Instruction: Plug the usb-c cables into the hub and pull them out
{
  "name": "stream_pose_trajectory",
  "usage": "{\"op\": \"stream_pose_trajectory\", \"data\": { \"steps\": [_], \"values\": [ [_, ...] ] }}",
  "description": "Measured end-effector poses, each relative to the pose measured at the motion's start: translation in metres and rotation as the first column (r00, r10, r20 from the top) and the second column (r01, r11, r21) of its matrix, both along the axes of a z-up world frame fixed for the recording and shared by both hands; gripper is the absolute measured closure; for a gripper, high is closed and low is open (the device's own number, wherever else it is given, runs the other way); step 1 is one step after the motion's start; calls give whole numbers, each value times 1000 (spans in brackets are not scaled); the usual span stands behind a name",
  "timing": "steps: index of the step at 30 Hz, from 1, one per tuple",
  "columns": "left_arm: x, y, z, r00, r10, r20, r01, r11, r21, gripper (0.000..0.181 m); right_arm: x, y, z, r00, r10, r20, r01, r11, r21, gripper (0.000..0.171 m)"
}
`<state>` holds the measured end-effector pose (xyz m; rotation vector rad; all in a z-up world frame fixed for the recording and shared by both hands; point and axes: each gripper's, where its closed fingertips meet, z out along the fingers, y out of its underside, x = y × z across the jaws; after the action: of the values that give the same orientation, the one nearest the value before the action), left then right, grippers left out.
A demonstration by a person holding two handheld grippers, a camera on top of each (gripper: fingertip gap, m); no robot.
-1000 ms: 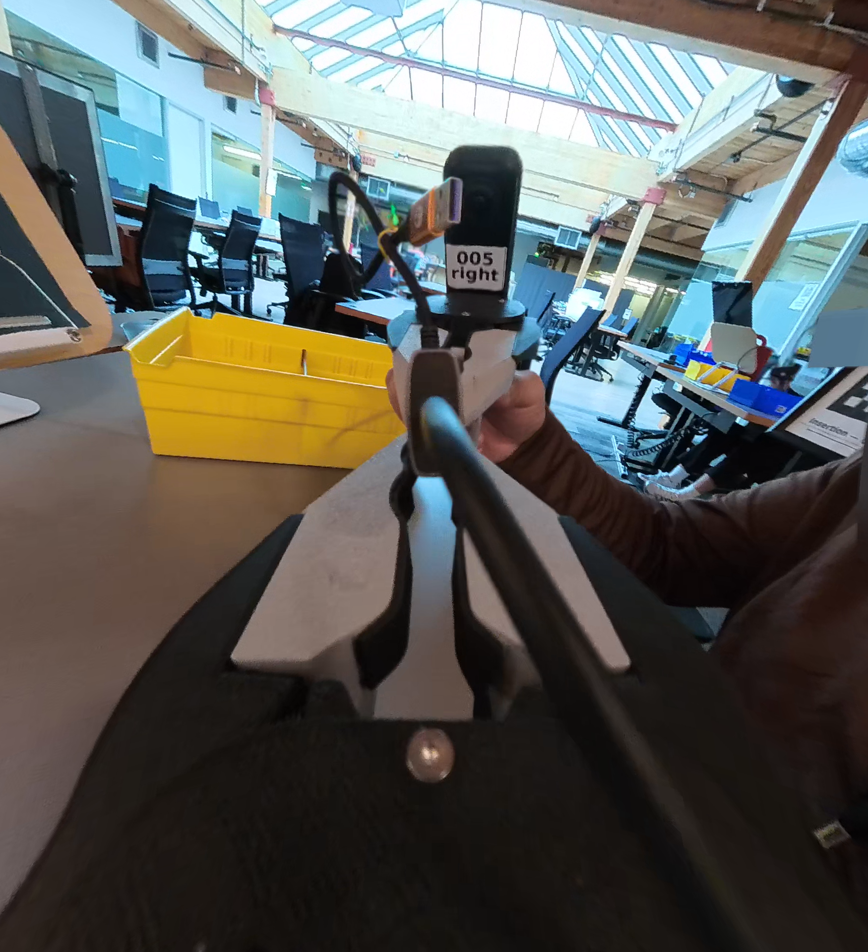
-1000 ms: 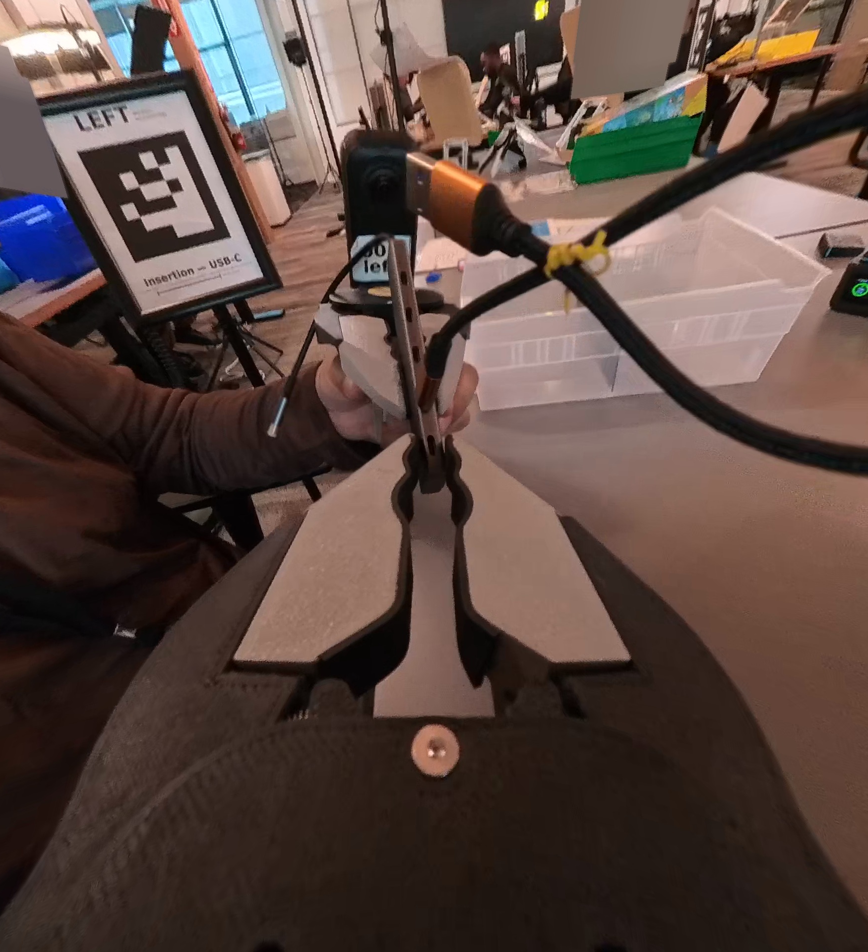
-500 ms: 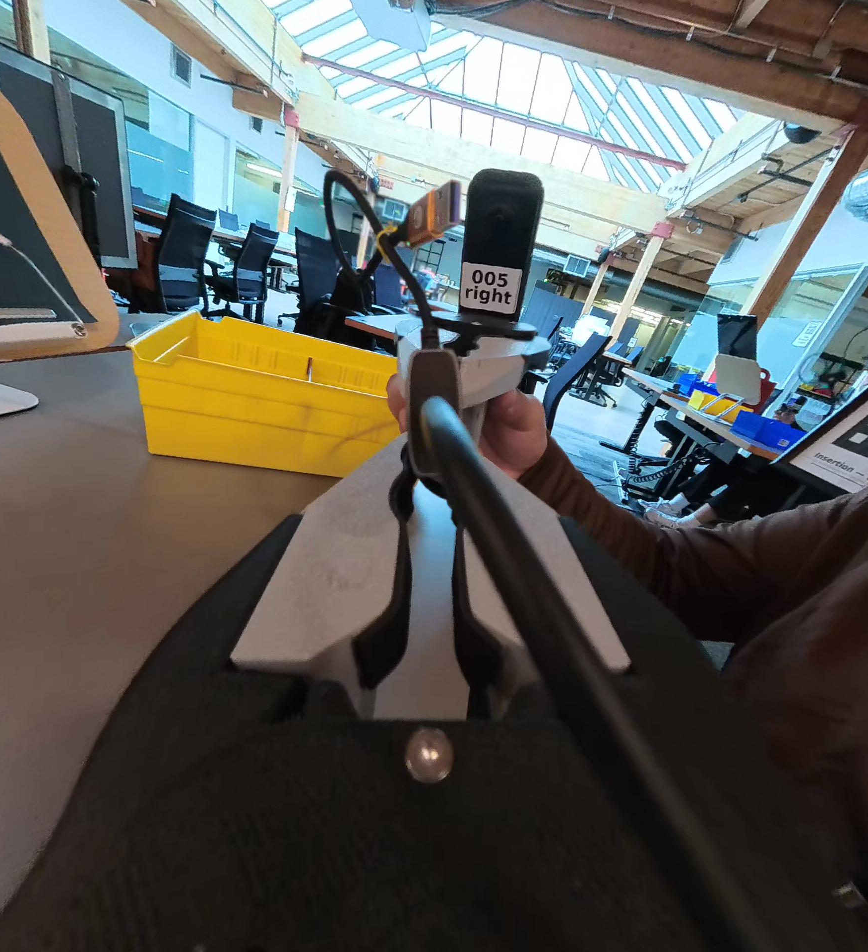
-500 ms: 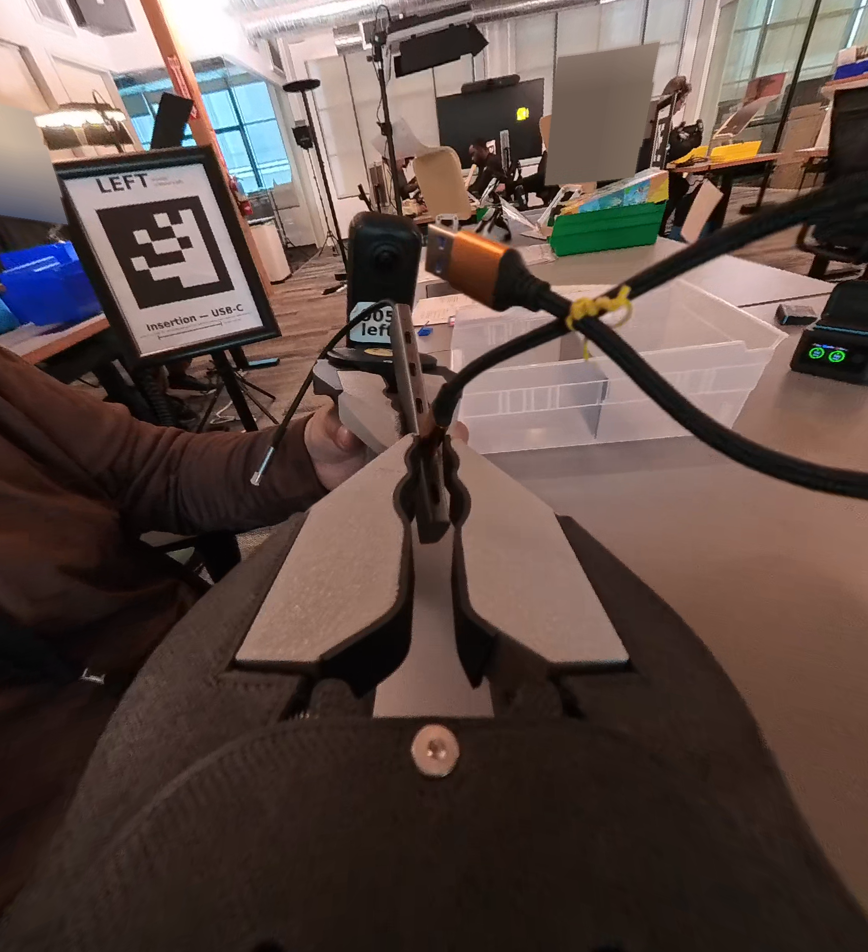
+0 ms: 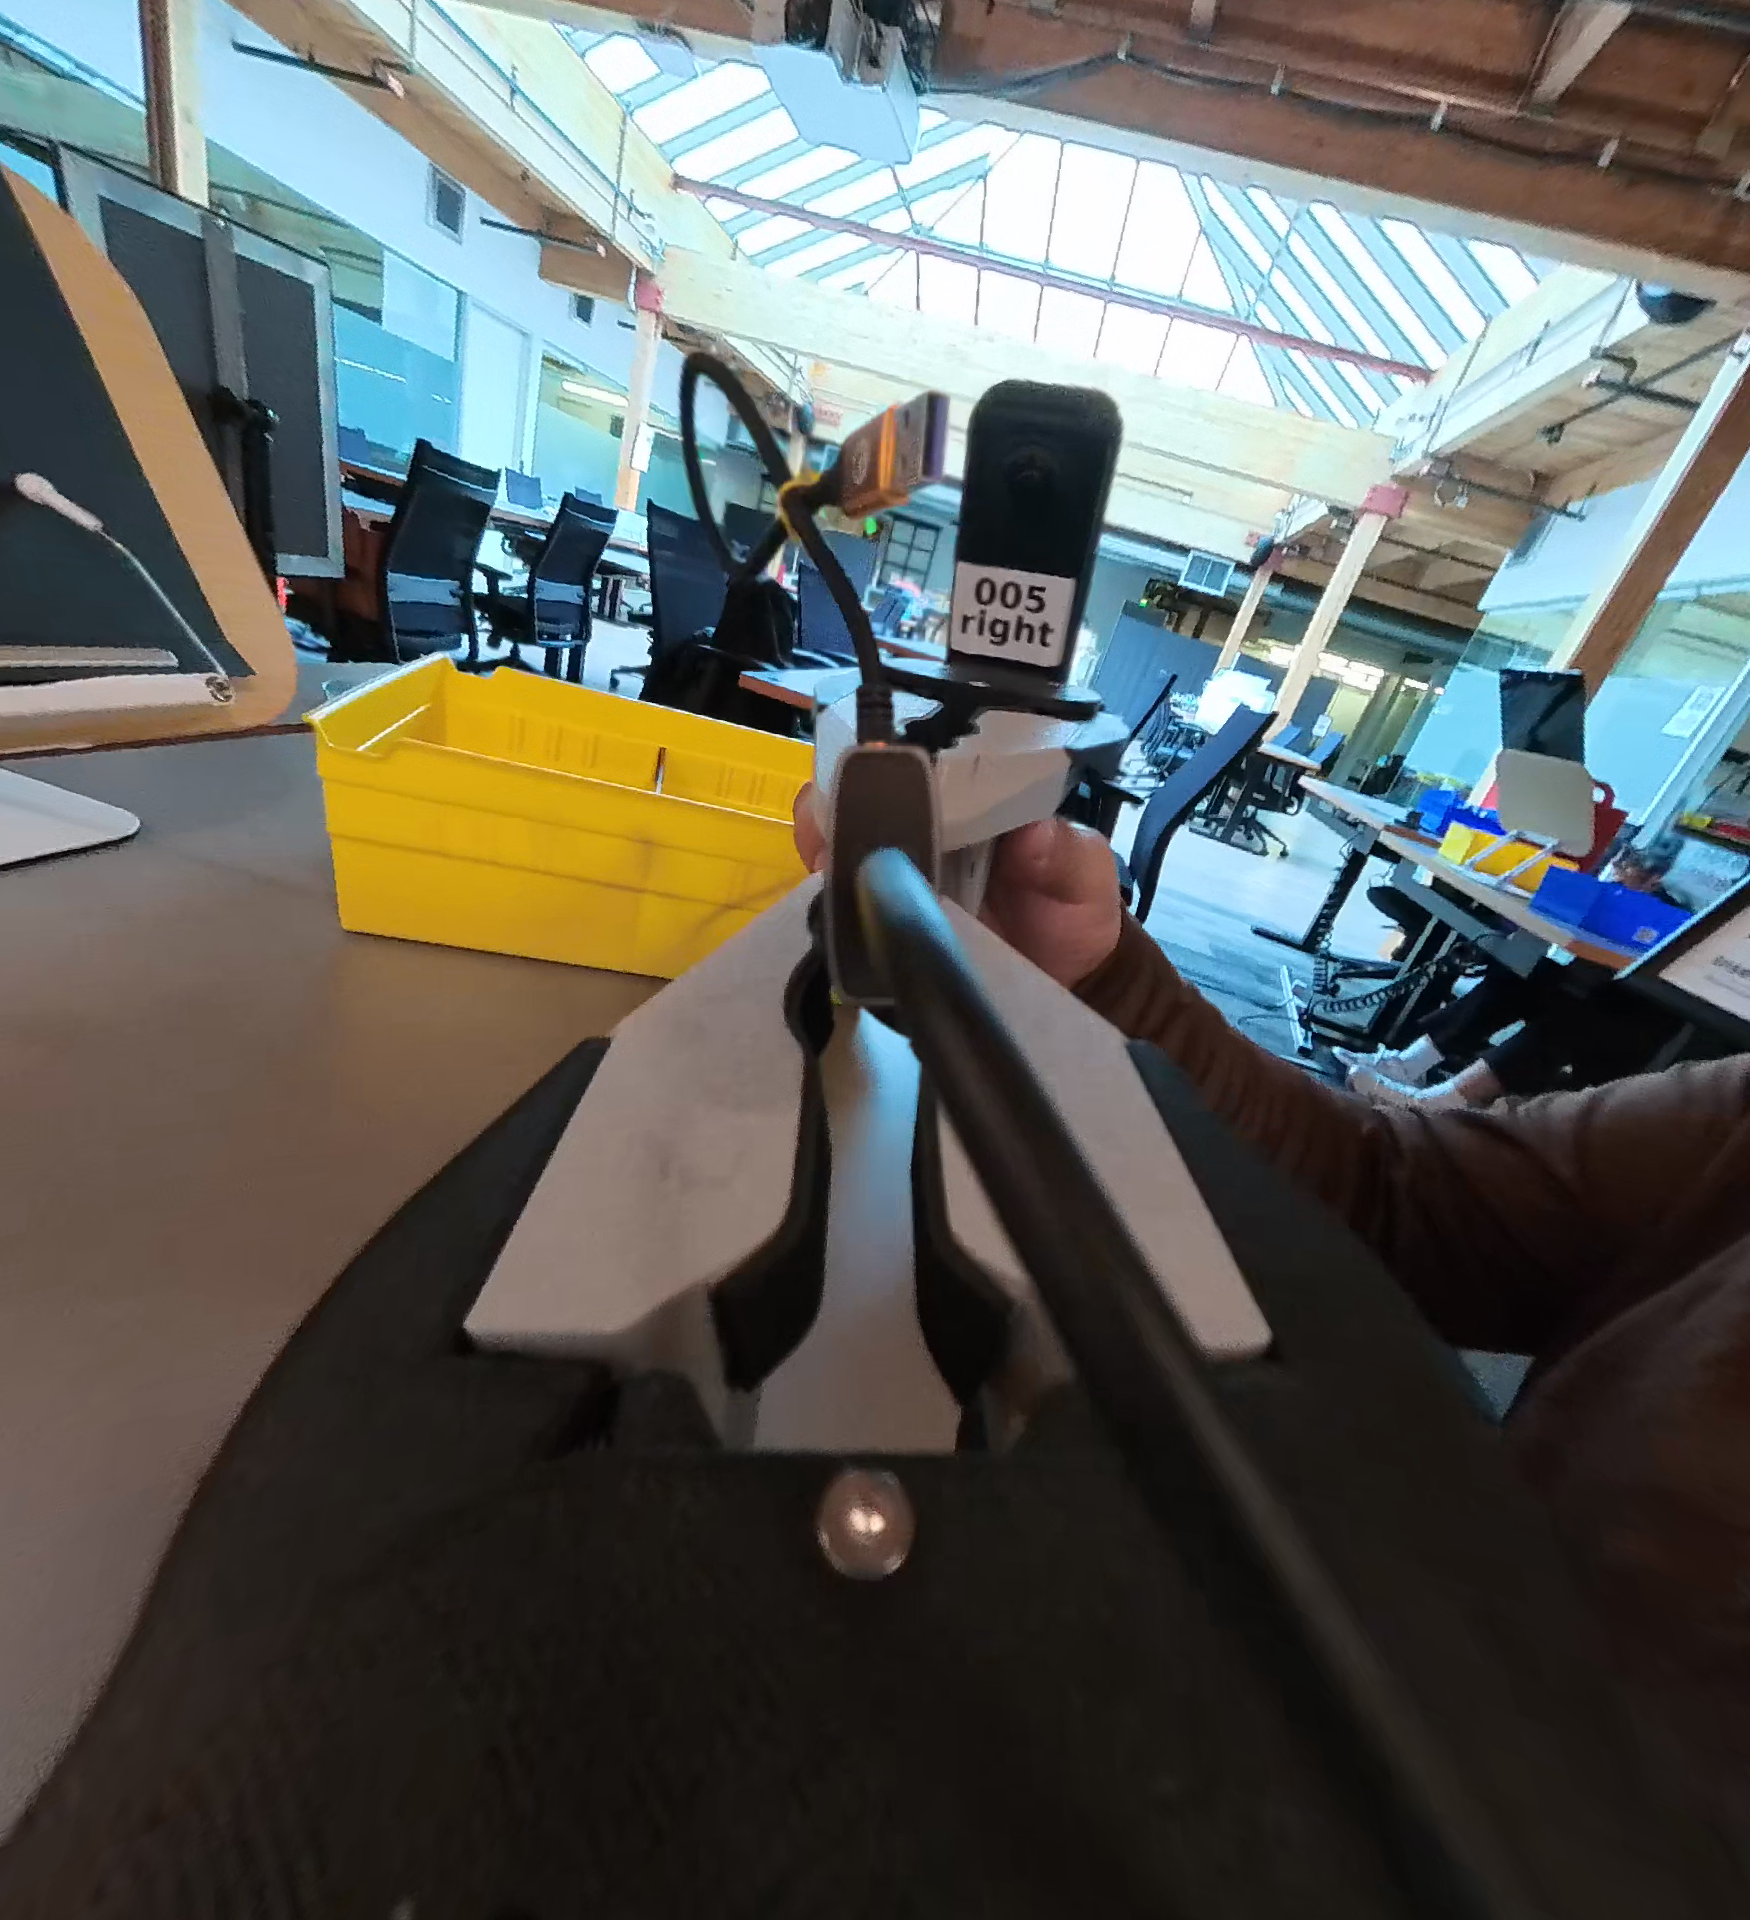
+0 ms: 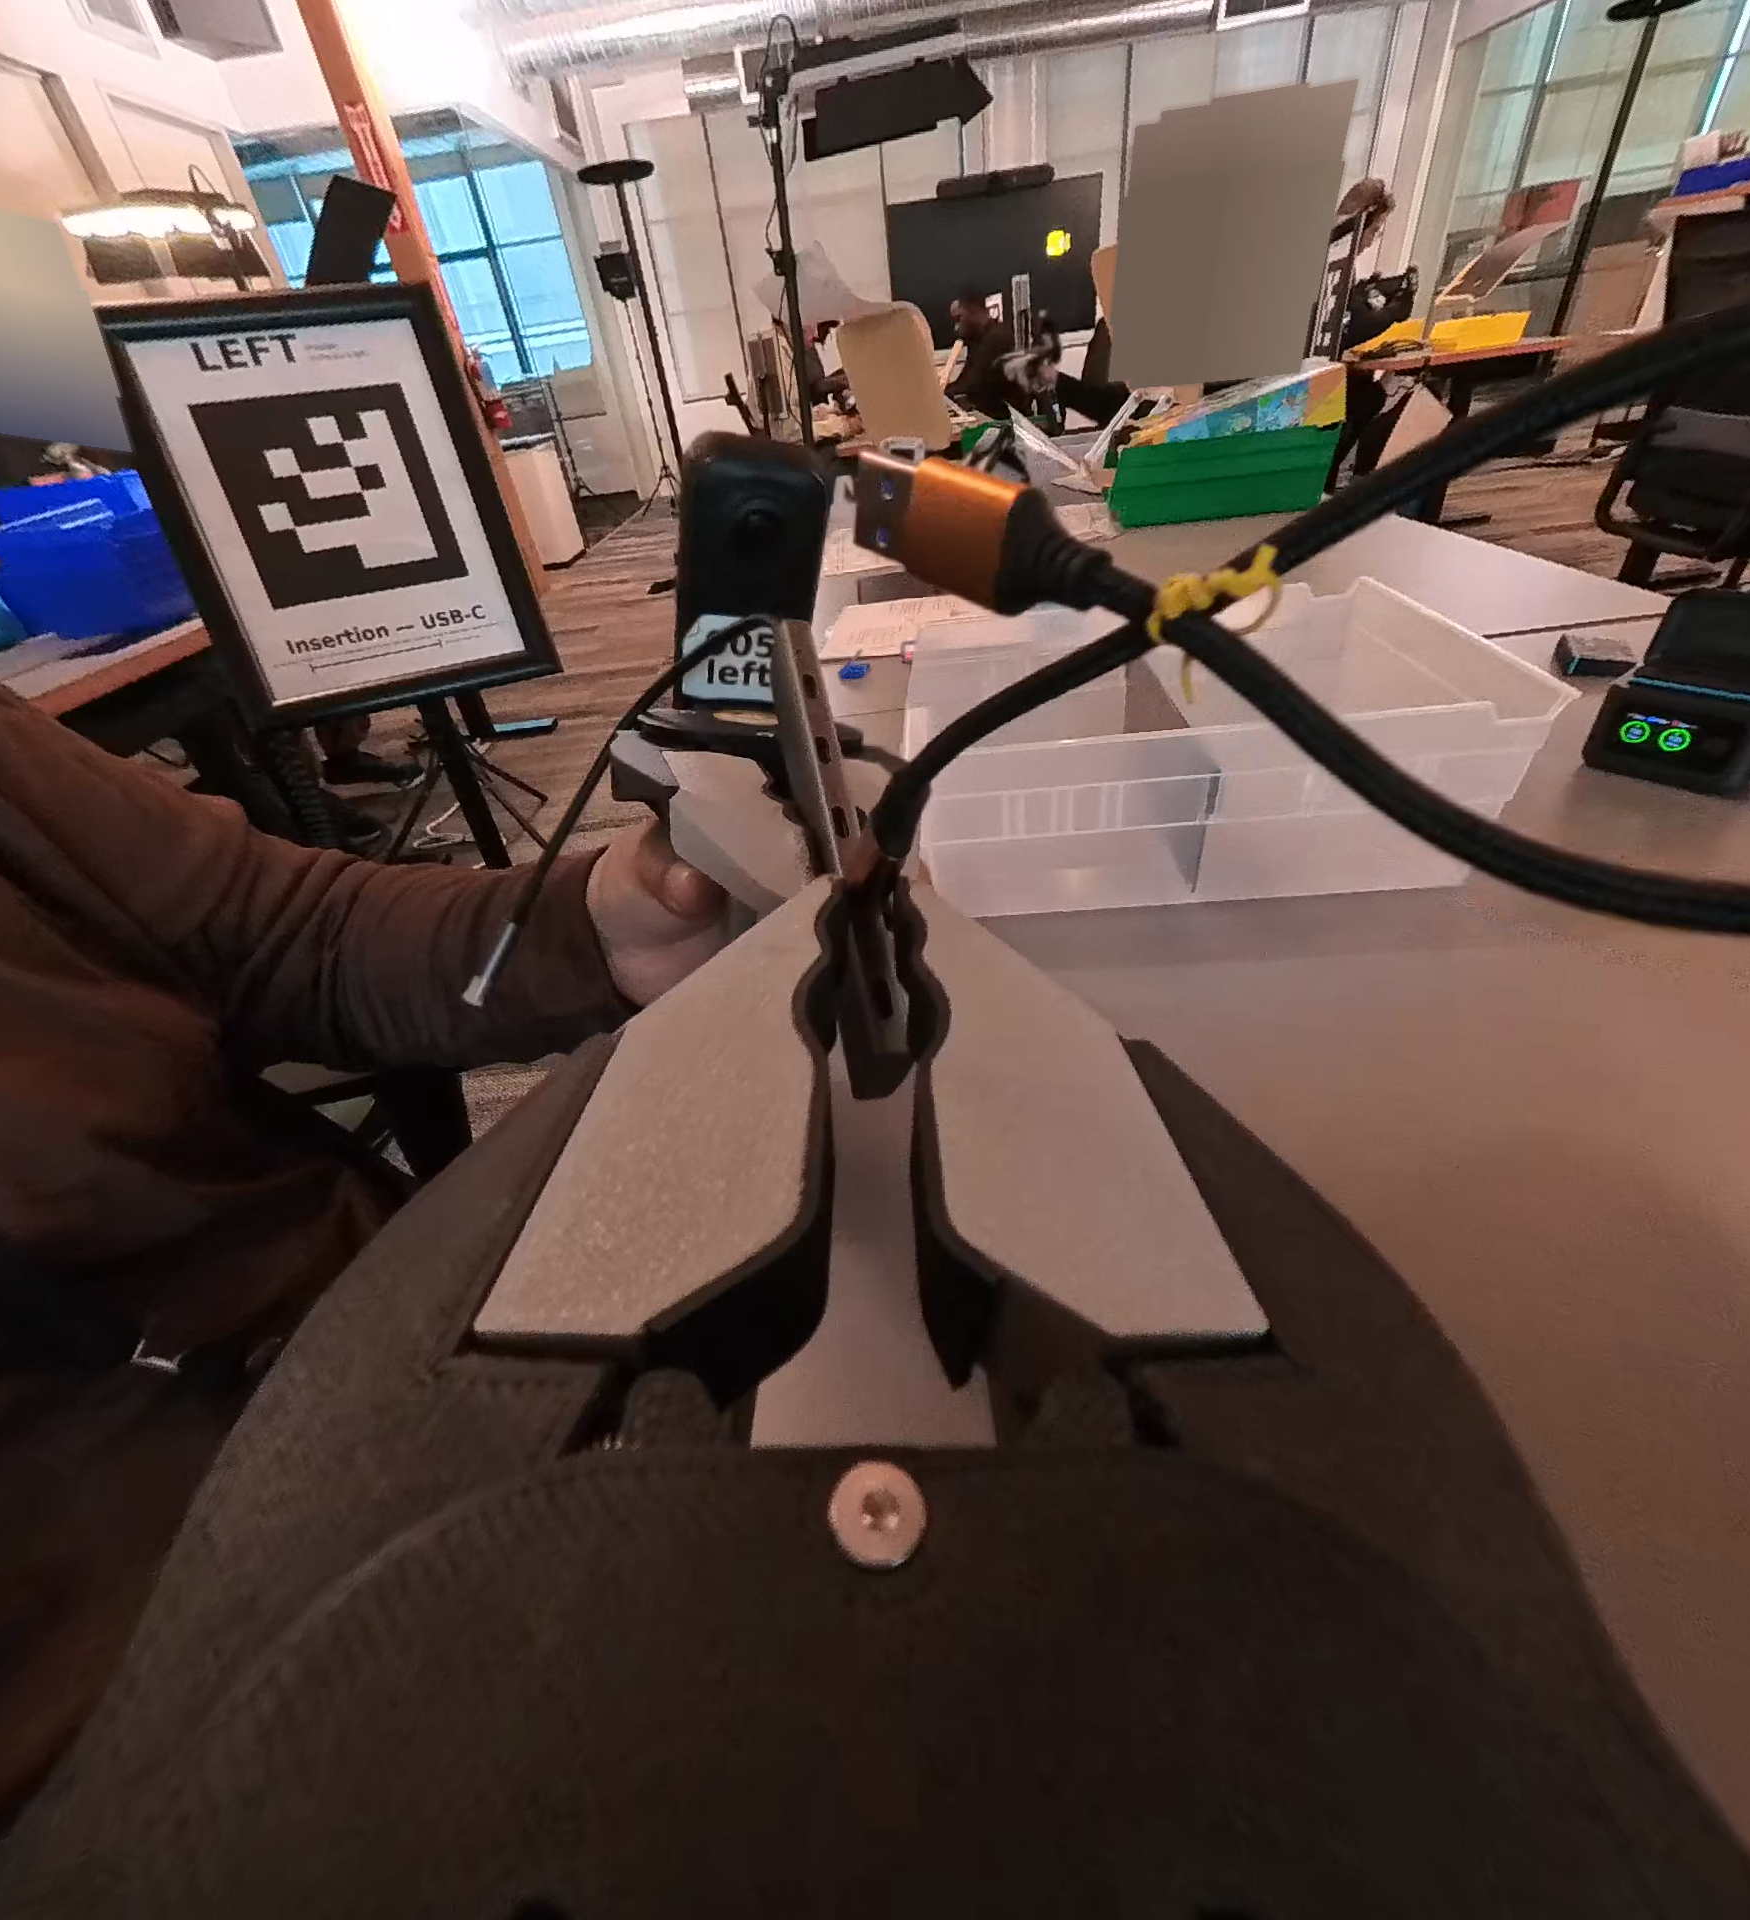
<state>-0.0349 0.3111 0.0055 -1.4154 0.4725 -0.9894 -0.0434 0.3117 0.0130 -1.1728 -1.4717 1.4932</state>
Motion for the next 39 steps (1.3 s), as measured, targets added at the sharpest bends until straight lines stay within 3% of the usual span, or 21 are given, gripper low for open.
{"op": "stream_pose_trajectory", "data": {
  "steps": [13,19,29,39],
  "values": [
    [2,3,0,997,-6,82,8,1000,-18,174,0,0,-3,1000,3,-5,-2,1000,31,167],
    [1,2,6,995,20,97,-20,1000,0,174,-1,-1,5,994,67,-85,-79,987,-140,169],
    [-11,2,16,958,46,283,-38,999,-33,171,-12,1,16,963,-142,-231,97,976,-195,169],
    [-9,-5,25,952,46,303,-45,999,-12,174,-7,-4,24,929,-166,-330,30,925,-379,170]
  ]
}}
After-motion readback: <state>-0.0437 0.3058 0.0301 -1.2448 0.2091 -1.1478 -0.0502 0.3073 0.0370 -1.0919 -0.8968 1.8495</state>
